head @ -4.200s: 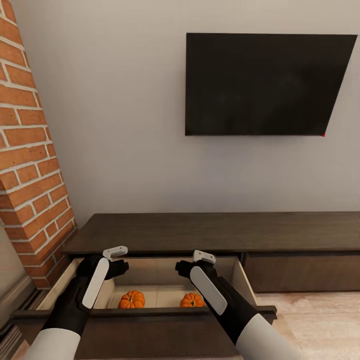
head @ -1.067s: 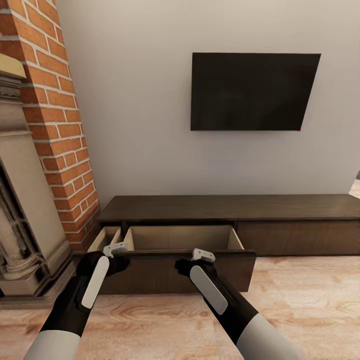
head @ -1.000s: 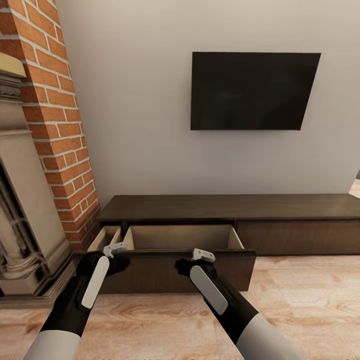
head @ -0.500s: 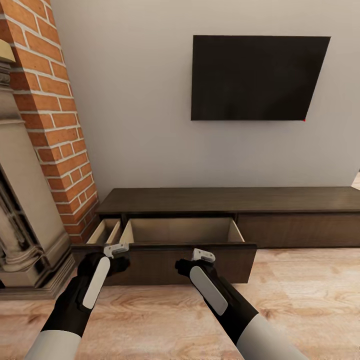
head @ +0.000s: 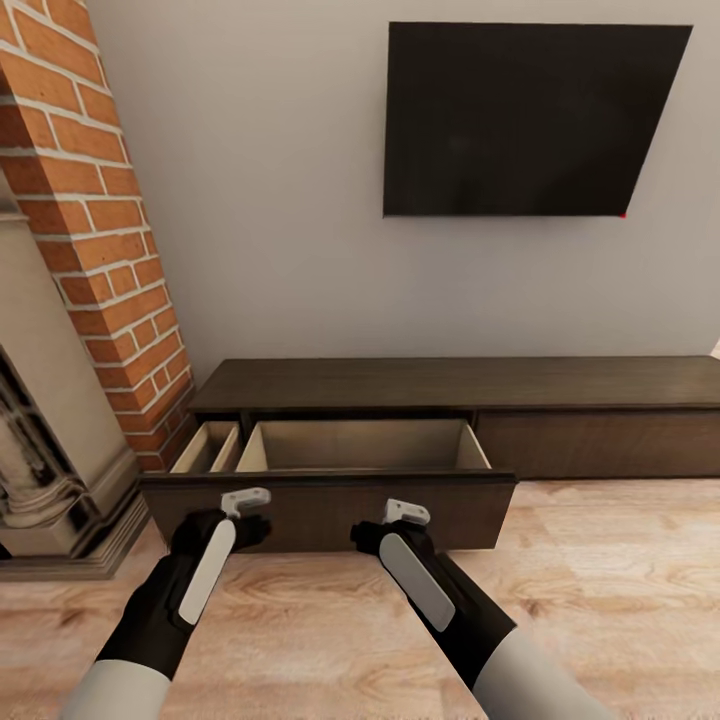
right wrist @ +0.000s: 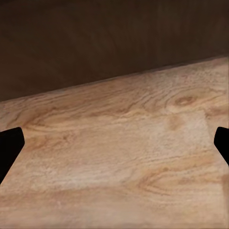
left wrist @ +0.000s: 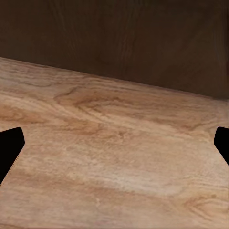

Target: Place each of the two pumpkins and all three candles from the living room inside a cabinet in the living room (use any cabinet), then make sure every cabinet is closed, and position the cauldron so it is next to a table in the living room.

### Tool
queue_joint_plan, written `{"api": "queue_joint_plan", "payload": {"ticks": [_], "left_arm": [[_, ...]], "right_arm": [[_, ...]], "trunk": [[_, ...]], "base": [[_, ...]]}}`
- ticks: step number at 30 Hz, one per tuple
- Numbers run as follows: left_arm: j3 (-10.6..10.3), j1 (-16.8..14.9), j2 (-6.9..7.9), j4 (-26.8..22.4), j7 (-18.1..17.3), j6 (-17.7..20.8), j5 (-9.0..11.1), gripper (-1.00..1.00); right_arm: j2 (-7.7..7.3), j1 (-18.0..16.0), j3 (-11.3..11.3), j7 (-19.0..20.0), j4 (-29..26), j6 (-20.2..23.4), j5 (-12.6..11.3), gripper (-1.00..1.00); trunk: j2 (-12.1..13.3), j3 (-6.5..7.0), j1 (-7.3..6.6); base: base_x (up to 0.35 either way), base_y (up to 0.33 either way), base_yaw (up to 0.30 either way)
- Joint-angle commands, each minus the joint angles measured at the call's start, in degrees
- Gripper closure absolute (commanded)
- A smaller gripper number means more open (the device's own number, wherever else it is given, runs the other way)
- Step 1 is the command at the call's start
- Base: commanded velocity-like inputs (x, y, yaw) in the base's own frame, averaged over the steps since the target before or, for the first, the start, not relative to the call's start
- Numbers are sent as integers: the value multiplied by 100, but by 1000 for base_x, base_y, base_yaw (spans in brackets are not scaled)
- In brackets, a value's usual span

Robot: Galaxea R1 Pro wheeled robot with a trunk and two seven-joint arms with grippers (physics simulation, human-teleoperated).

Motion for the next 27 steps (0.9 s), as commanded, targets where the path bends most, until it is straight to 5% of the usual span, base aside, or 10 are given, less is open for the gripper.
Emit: {"api": "queue_joint_plan", "payload": {"ticks": [1, 16, 22, 27], "left_arm": [[-61, 0, 10, 22, 63, -138, 54, -100], [-157, 37, 169, 319, -8, -1553, -24, -100], [-177, 86, 174, 333, -27, -1867, -302, -100], [-189, 122, 177, 334, -321, -1918, -518, -100]], "right_arm": [[-3, -7, 15, -40, -6, 5, 12, -100], [-15, -3, 45, 210, -27, -511, 947, -100], [-14, -2, 52, 295, -13, -875, 1556, -100], [-10, -5, 54, 303, -8, -1003, 1695, -100]], "trunk": [[-4, -29, 1], [-25, -361, 40], [-33, -494, 55], [-34, -516, 58]], "base": [[0, 0, 0], [0, 0, 0], [0, 0, 0], [0, 0, 0]]}}
